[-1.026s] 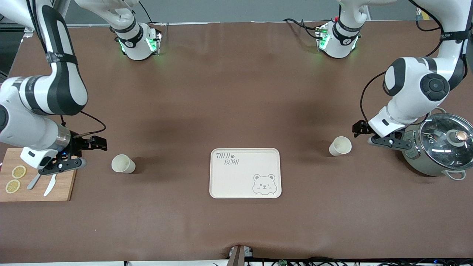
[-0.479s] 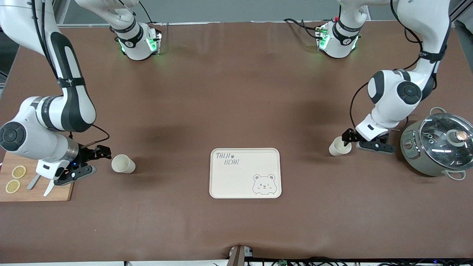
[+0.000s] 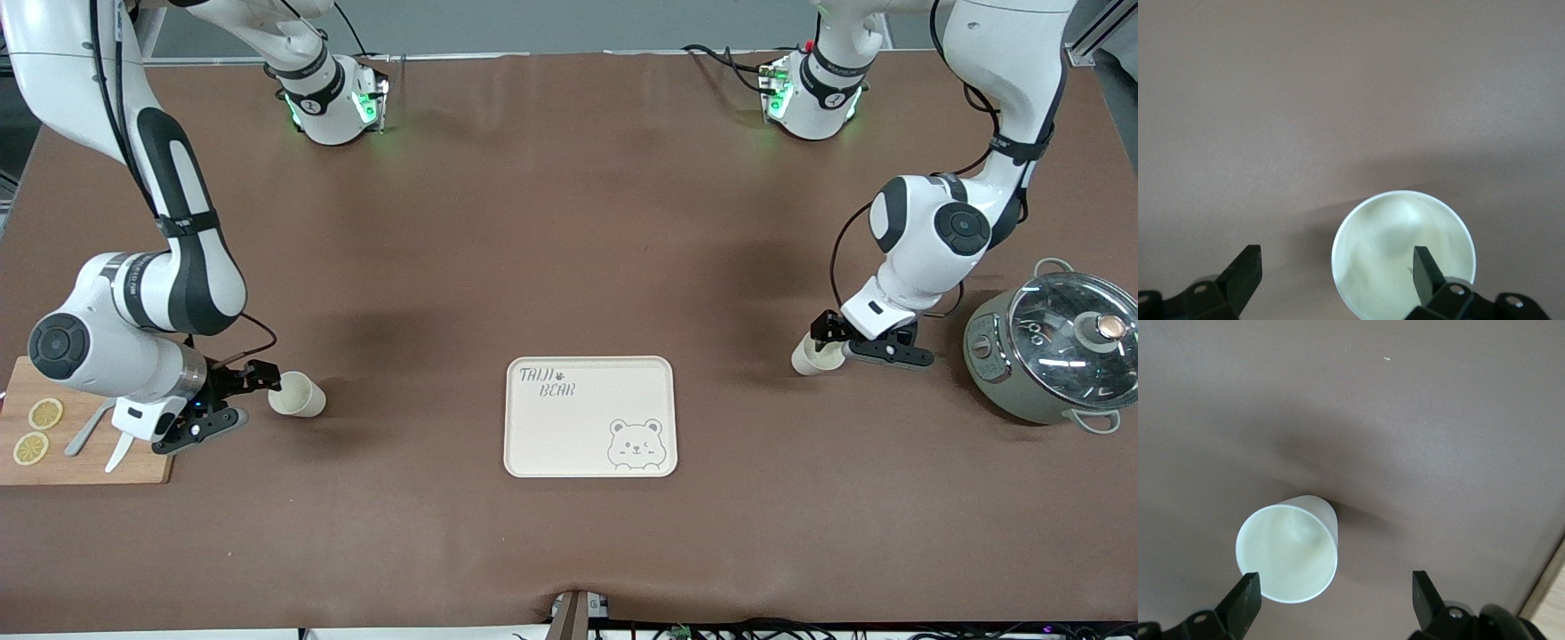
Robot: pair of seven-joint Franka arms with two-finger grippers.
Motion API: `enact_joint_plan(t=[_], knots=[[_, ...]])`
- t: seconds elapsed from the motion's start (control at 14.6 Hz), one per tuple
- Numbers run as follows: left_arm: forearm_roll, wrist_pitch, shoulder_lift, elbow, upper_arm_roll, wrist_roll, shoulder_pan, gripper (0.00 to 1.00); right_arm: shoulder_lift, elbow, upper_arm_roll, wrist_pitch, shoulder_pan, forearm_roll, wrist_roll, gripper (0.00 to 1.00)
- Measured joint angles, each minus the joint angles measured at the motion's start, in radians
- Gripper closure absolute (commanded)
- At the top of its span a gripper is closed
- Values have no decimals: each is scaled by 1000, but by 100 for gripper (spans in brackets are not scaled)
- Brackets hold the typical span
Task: Place white IKEA cup upright on tray with both arms
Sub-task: 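Lower both grippers around the white cups and close them, then carry the cup with the left gripper over the tray while the right gripper holds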
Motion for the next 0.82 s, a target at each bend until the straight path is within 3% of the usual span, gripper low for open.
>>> enact_joint_plan(t=[0.27,0.34,0.82], knots=[[0,26,33,-5,0,0,0,1,42,0,0,54,-1,0,-12,0],[-1,28,41,-5,0,-2,0,99,52,0,0,63,-1,0,-13,0],[-19,22,42,-20,-14,-83,-4,100,92,0,0,94,-1,0,-16,0]])
